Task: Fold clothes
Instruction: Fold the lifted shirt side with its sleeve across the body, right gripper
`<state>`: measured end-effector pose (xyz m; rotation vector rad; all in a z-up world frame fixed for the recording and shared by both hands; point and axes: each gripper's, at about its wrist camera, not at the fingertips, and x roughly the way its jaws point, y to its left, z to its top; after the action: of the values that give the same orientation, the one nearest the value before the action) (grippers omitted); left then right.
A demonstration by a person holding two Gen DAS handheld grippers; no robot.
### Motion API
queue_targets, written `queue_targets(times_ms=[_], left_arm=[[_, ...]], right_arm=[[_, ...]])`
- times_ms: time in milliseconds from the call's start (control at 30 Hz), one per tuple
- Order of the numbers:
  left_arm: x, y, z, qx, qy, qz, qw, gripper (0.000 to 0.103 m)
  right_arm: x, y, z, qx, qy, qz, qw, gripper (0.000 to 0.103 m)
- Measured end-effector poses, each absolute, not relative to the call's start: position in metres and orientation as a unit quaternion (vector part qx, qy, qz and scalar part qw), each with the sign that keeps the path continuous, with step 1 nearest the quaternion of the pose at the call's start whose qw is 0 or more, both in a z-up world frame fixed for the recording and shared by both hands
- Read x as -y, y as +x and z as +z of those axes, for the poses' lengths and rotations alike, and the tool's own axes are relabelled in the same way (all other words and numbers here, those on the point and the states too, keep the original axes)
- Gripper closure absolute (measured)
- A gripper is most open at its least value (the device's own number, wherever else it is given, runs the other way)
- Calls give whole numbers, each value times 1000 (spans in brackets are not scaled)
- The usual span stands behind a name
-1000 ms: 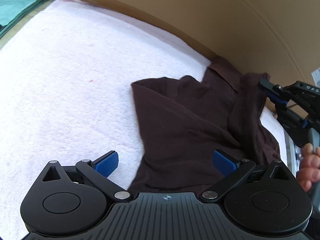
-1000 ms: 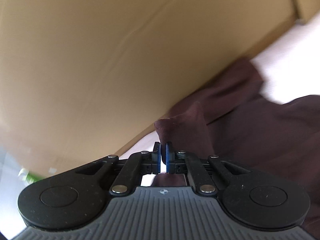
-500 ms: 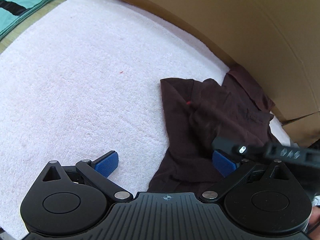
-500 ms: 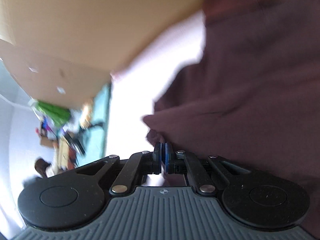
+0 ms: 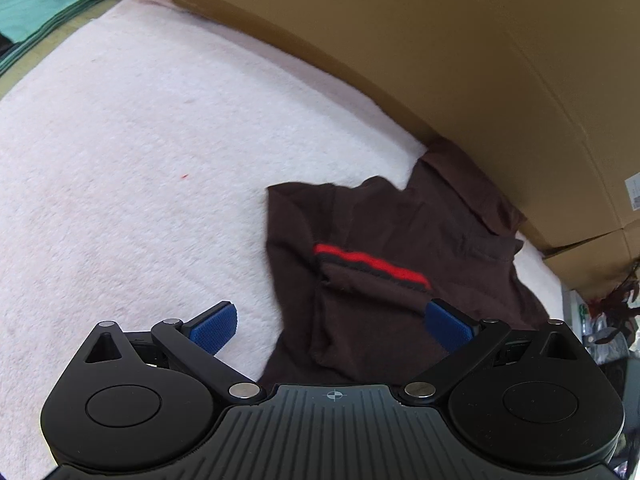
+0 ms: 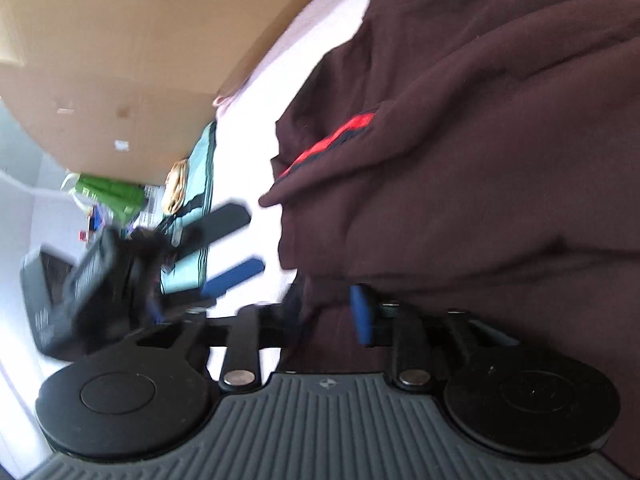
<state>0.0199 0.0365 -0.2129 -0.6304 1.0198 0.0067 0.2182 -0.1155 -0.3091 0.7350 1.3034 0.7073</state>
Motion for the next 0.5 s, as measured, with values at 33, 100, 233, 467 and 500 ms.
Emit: queue_targets(times_ms=[33, 100, 233, 467, 500], left_arm=[[-33, 24, -212, -479, -296, -2, 826, 0], [-25, 32, -209, -479, -291, -15, 828, 0], [0, 49, -211, -488, -266, -41, 830, 0], [26, 69, -234, -517, -219, -51, 826, 0], [28, 69, -235, -518, -206, -53, 829, 0]], right_arm=[[122, 216, -304, -573, 327, 310, 685, 57], [147, 209, -289, -551, 340, 287, 706, 51], [205, 202, -276, -503, 377, 200, 751, 43], [279, 201, -265, -427, 429, 86, 792, 25], [285, 204, -268, -433, 423, 73, 792, 25]])
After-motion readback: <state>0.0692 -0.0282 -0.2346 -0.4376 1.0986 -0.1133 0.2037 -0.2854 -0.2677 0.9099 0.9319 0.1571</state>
